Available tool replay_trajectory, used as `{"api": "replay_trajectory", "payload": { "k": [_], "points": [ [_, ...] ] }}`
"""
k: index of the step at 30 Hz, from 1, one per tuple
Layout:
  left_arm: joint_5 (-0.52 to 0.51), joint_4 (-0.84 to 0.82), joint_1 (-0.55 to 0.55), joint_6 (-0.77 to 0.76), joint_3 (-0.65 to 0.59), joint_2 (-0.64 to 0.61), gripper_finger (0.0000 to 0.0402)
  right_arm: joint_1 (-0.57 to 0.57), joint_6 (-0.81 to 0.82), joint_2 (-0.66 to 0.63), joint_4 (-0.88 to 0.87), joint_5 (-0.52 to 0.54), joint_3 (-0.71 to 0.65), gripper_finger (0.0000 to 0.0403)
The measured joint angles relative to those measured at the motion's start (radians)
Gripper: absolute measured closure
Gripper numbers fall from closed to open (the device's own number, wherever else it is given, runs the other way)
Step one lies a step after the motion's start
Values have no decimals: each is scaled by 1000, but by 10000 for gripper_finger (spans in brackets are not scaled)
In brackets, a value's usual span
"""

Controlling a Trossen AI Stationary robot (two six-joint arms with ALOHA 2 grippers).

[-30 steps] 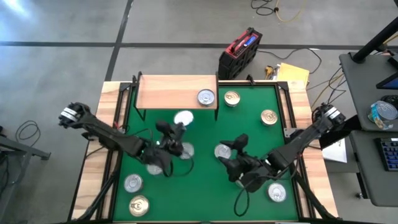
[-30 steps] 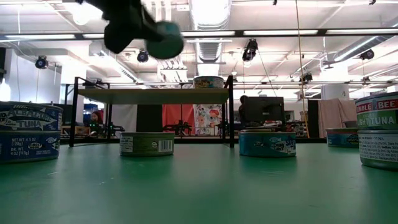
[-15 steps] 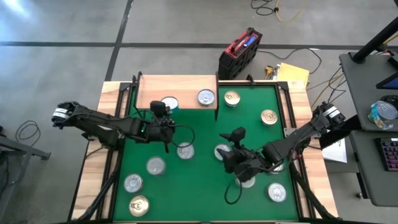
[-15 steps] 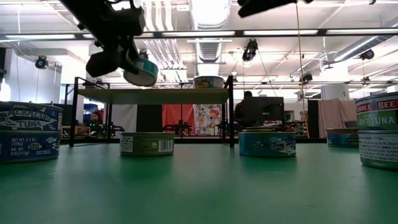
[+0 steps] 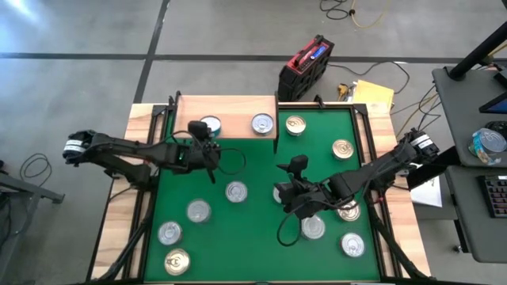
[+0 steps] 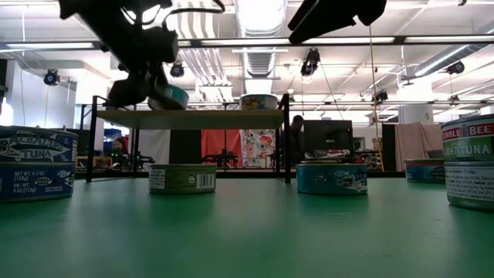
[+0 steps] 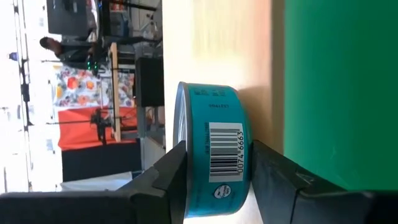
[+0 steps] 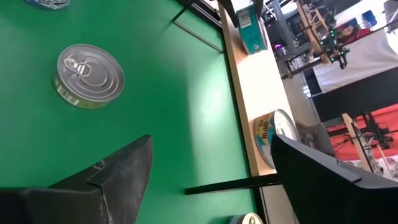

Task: Stack canned seafood by type on shelf
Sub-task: Put the center light blue tuna can on the shelf

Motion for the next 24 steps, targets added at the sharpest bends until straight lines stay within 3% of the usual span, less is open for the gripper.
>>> {"api": "replay_trajectory", "payload": {
  "k": [8, 15, 24],
  "points": [
    [7, 86, 30, 62, -28, 0, 279, 0, -6, 0, 0, 0, 0, 77],
    [45, 88, 31, 58, -27, 1, 194, 0, -6, 0, 0, 0, 0, 69],
    [-14, 125, 30, 50, -25, 2, 177, 0, 1, 0, 0, 0, 0, 78]
  ]
}}
